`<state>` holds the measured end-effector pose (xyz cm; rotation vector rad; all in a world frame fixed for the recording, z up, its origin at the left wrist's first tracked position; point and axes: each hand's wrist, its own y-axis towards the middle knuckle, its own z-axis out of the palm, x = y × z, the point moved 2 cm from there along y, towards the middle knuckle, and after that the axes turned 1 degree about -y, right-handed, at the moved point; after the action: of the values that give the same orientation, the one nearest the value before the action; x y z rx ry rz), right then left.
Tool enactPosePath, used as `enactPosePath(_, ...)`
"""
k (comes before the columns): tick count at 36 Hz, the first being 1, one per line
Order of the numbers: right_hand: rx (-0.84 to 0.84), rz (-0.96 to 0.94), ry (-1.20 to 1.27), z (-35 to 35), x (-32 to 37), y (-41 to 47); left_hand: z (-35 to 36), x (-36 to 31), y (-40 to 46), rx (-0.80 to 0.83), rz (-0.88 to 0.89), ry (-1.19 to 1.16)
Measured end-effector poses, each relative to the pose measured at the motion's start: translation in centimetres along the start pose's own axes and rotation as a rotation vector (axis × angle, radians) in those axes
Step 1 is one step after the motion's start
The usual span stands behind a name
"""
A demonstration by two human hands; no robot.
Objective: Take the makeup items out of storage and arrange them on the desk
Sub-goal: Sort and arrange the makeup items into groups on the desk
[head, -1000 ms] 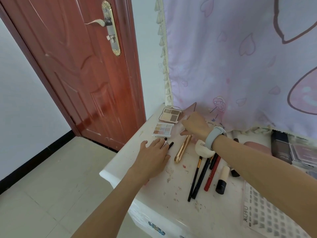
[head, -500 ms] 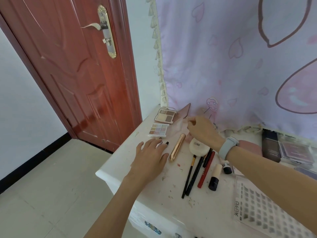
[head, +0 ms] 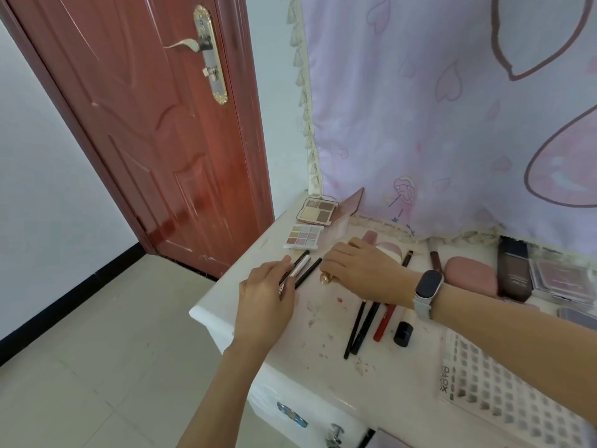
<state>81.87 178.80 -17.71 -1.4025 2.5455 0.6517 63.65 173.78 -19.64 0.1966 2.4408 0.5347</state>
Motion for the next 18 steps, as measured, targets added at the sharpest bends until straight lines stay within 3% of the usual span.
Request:
enactPosePath(2, -0.199, 0.122, 0.193, -1.7, -0.5, 0.0, -0.5, -0.1, 0.3, -0.015, -0.033, -0.146)
enactPosePath(4, -0.337, 0.370, 0.521, -3.8, -1.0, 0.3, -0.7, -0.6, 0.6, -0.004, -0.079, -0.307)
enactPosePath(7, -0.421, 0.693, 1.193, -5.7, -1.5, 0.3, -0.5, -2.2, 0.9, 0.081, -0.079, -0.513)
enactPosePath(9, -0.462, 0.820, 1.435, -6.2, -1.6, 0.0, -0.3, -3.5, 0.9, 0.107, -0.035, -0.589)
enactPosePath(12, -0.440, 0.855, 1.560, -6.0, -1.0, -0.7, -0.7, -4.9, 0.7, 0.038, 0.054, -0.613)
enactPosePath(16, -0.356, 0.843, 1.631, -5.4, -0.4, -1.9, -1.3, -4.9, 0.3, -0.043, 0.167, -0.430)
enactPosePath(18, -0.306, 0.935, 1.605, -5.0, -0.2, -2.2, -1.4, -5.0, 0.0, -0.064, 0.218, -0.285)
